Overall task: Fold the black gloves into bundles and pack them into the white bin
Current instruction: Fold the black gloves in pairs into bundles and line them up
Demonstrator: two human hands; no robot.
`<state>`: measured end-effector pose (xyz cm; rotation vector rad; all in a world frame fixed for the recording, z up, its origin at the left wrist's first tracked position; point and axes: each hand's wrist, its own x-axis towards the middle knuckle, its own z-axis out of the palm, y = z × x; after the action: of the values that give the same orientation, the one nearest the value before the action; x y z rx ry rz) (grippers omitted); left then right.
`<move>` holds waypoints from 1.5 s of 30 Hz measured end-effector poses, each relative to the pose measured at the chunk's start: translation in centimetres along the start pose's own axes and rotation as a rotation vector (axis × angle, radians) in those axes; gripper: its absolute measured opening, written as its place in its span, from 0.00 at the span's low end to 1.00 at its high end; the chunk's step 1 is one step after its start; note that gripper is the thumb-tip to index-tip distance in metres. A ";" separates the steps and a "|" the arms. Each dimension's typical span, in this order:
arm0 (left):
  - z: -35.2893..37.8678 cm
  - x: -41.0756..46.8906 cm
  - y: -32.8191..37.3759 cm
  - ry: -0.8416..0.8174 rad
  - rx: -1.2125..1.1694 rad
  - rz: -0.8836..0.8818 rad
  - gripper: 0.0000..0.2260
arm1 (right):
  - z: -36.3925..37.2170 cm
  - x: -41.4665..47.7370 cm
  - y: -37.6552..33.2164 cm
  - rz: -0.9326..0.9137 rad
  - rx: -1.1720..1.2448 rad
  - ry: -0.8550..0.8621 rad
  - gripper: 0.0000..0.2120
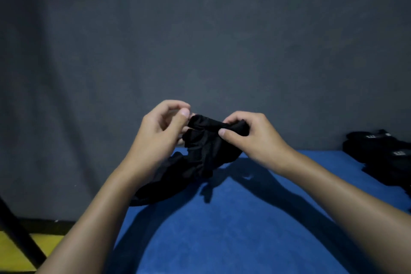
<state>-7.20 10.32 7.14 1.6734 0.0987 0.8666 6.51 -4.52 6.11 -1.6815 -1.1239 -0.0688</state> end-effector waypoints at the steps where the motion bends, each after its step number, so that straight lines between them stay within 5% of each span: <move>1: 0.4 -0.1 0.3 -0.022 -0.036 -0.081 0.06 | -0.7 -0.3 0.0 0.017 -0.025 0.026 0.05; 6: 3.9 -0.9 0.4 -0.189 0.028 -0.210 0.24 | -3.8 -1.9 0.1 0.080 -0.063 0.125 0.06; 12: 7.8 0.7 -0.8 -0.199 0.146 -0.187 0.21 | -7.4 -4.5 2.0 0.262 0.011 0.090 0.13; 16: 9.3 0.8 -4.0 -0.212 0.534 -0.088 0.16 | -8.7 -6.5 4.5 0.548 -0.141 -0.174 0.18; 18: 9.5 -0.5 -5.2 -0.279 0.782 0.012 0.14 | -9.5 -7.1 5.8 0.491 -0.343 -0.229 0.20; 21: 9.6 -2.2 -5.7 -0.411 0.908 0.059 0.14 | -9.9 -7.3 6.9 0.361 -0.239 -0.256 0.19; 27: 9.4 -3.8 -5.4 -0.741 1.213 0.007 0.33 | -8.7 -7.6 7.8 0.339 -0.257 -0.511 0.26; 34: 9.2 -3.7 -5.8 -0.827 1.308 -0.055 0.34 | -8.5 -7.5 7.9 0.331 -0.530 -0.639 0.30; 45: 8.8 -3.7 -6.4 -0.743 1.162 0.025 0.28 | -8.6 -8.1 8.1 0.257 -0.470 -0.506 0.36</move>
<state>-2.35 3.28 -0.58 2.9830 0.0673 0.0741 11.57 -16.23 -0.40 -2.3375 -1.3144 0.2922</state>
